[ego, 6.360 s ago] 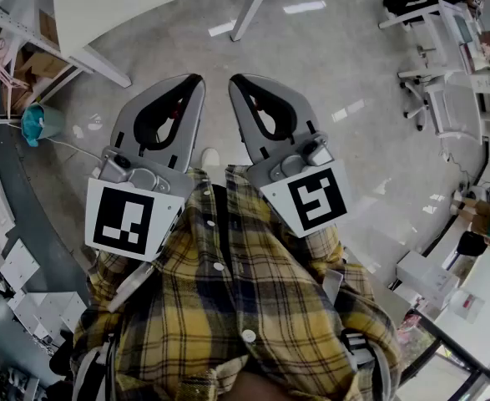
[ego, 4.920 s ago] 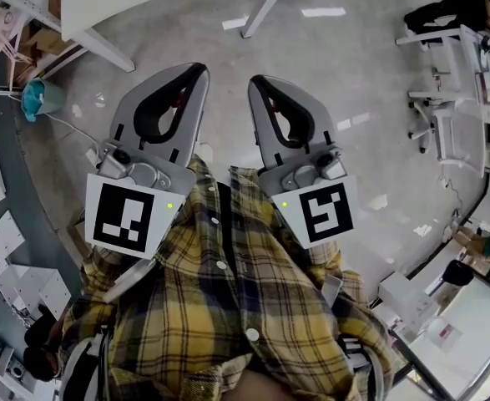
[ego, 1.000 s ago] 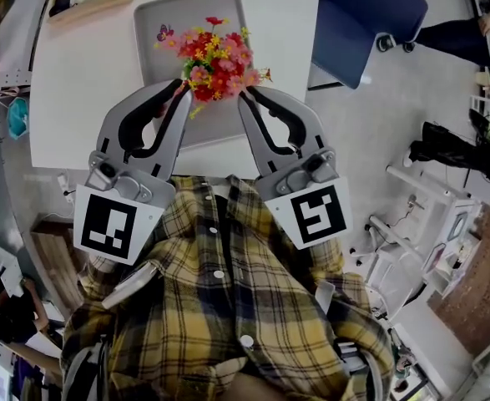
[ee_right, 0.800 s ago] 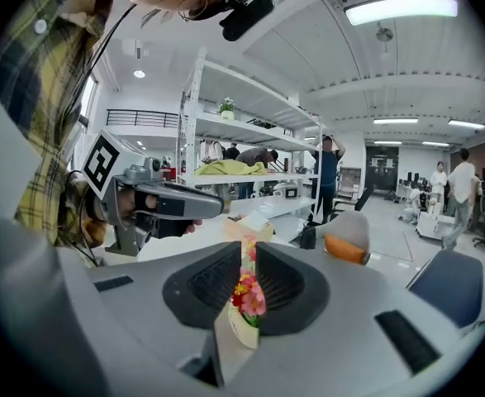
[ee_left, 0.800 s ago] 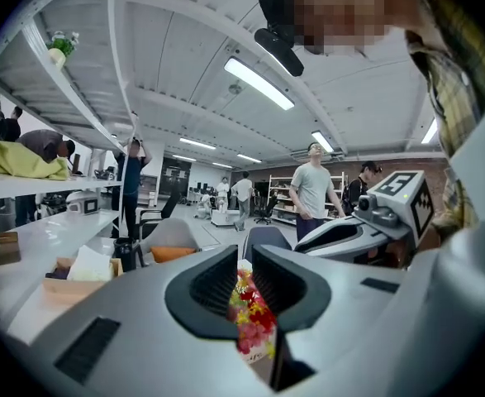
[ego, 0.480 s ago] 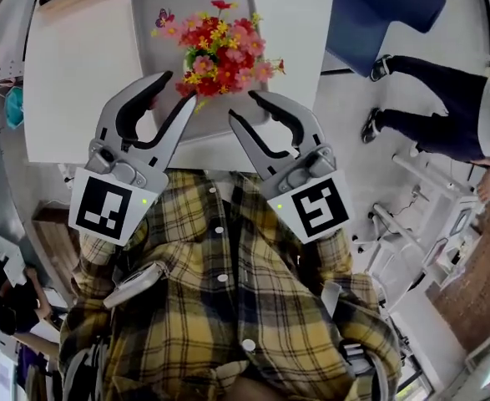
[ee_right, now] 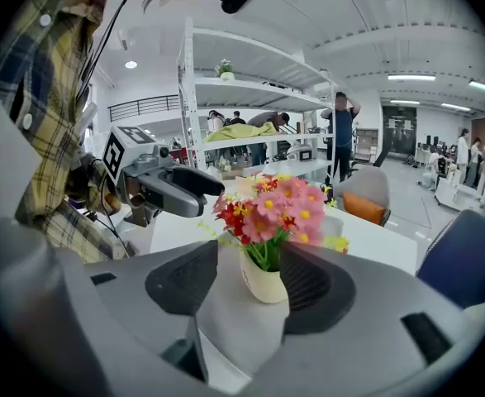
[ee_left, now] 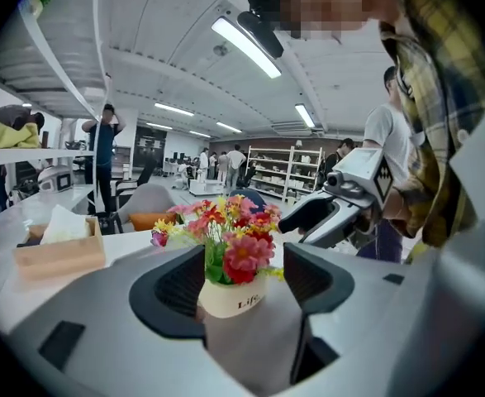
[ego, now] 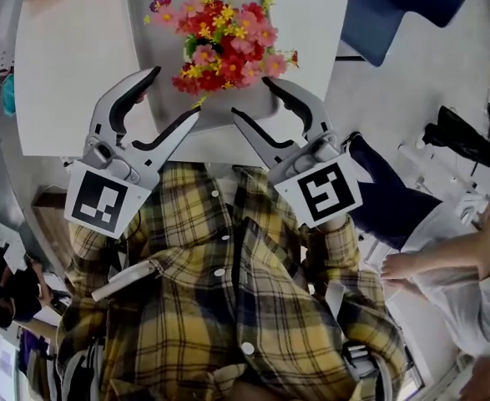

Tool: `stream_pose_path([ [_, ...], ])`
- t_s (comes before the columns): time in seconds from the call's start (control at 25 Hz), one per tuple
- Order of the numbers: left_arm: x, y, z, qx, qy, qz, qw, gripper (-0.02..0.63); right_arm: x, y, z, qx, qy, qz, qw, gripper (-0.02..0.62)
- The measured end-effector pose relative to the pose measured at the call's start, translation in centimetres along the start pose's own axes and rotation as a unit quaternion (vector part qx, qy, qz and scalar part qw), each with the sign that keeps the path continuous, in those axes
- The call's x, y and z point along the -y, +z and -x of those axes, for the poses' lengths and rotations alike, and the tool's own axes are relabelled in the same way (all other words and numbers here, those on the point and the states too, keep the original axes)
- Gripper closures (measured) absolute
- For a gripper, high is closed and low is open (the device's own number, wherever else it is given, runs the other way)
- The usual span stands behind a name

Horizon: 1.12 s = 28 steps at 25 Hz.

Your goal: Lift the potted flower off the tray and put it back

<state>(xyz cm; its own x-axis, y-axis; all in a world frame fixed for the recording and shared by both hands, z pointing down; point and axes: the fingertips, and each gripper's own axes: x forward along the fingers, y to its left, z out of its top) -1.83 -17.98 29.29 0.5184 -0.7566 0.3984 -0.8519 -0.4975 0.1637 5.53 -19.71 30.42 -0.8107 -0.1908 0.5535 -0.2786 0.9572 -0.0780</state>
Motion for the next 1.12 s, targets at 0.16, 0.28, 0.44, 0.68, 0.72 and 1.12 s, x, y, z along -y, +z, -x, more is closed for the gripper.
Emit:
stream_pose_path([
  [0.16, 0.0, -2.4, -1.0, -0.033, -0.011, -0.029, 0.999, 0.302, 0.5, -1.7, -1.1, -0.016, 0.004, 0.022, 1.0, 0.35],
  [0.28, -0.2, -4.0, -2.0, -0.047, -0.018, -0.044, 0.9978, 0.268, 0.9, -2.7, -1.9, -0.024, 0.01, 0.032, 0.999, 0.326],
  [0.44, -0.9, -5.7, -3.0, -0.064, -0.021, -0.054, 0.9963, 0.264, 1.5, -4.0, -3.0, -0.037, 0.019, 0.04, 0.998, 0.281],
  [0.68, -2.0, -7.0, -4.6, -0.083, -0.027, -0.069, 0.9937, 0.264, 2.3, -5.1, -4.4, -0.035, 0.032, 0.036, 0.998, 0.247],
  [0.72, -2.1, -7.2, -4.8, -0.086, -0.03, -0.07, 0.9933, 0.264, 2.5, -5.3, -4.6, -0.035, 0.034, 0.034, 0.998, 0.244],
  [1.12, -2.3, -8.1, -7.3, -0.093, -0.037, -0.09, 0.9909, 0.255, 4.2, -6.2, -6.1, -0.033, 0.032, 0.045, 0.998, 0.239],
])
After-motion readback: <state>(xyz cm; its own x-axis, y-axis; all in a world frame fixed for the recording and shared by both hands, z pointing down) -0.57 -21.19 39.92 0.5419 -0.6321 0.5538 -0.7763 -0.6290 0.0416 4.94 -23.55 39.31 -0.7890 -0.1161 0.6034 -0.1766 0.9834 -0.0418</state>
